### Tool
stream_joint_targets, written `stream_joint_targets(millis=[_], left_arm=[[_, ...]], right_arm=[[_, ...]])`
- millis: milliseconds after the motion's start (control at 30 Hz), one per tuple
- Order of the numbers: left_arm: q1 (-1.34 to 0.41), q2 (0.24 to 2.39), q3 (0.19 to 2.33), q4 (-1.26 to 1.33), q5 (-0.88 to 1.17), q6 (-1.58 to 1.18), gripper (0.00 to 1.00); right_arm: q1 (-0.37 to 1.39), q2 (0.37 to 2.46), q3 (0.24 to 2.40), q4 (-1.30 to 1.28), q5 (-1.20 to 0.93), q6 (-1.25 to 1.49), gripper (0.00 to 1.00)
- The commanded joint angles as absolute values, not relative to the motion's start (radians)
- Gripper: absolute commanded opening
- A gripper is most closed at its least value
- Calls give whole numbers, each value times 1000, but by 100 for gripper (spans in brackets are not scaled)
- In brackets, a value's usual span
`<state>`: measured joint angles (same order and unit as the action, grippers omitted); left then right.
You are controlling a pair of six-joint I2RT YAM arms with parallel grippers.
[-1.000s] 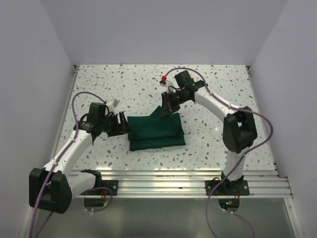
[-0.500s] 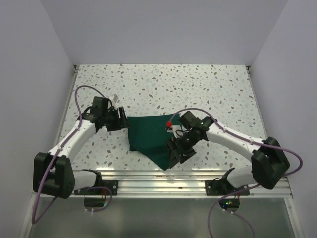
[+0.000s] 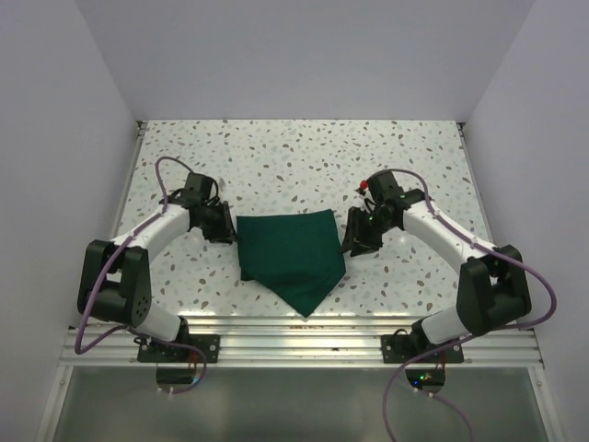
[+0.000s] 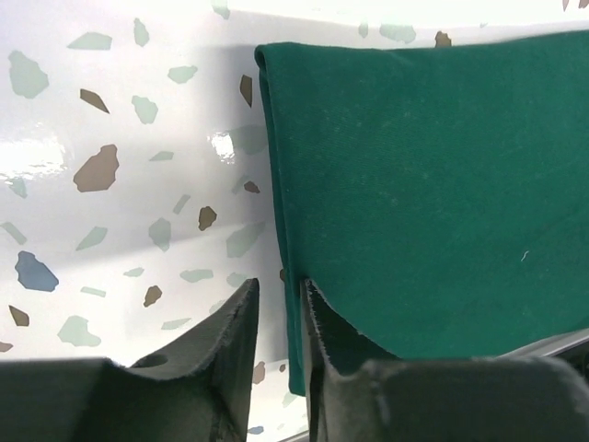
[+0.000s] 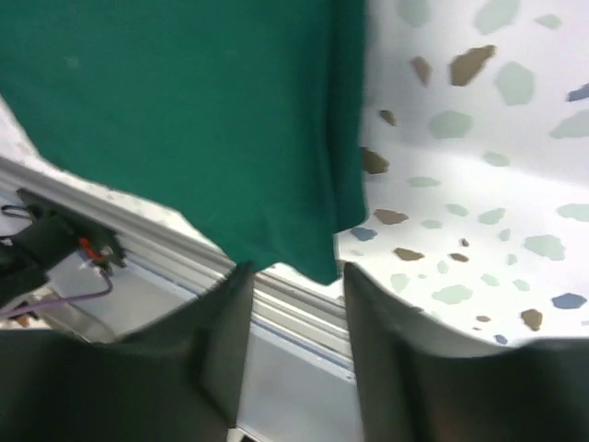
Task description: Prepare the surgical pack
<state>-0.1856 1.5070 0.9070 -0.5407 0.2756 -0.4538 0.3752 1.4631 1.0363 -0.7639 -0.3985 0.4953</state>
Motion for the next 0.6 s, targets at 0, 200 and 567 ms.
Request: stream_joint_targets(millis=[0, 200, 567], left_arm=[[-186, 1496, 951, -555, 241, -451, 25], [-186, 1445, 960, -595, 180, -442, 16], [-186, 1518, 951, -192, 517, -578, 2]], right_arm=[[354, 1488, 1002, -788, -319, 538, 32], [331, 1513, 978, -729, -353, 482, 24], [333, 1799, 1228, -121, -734, 710, 23]])
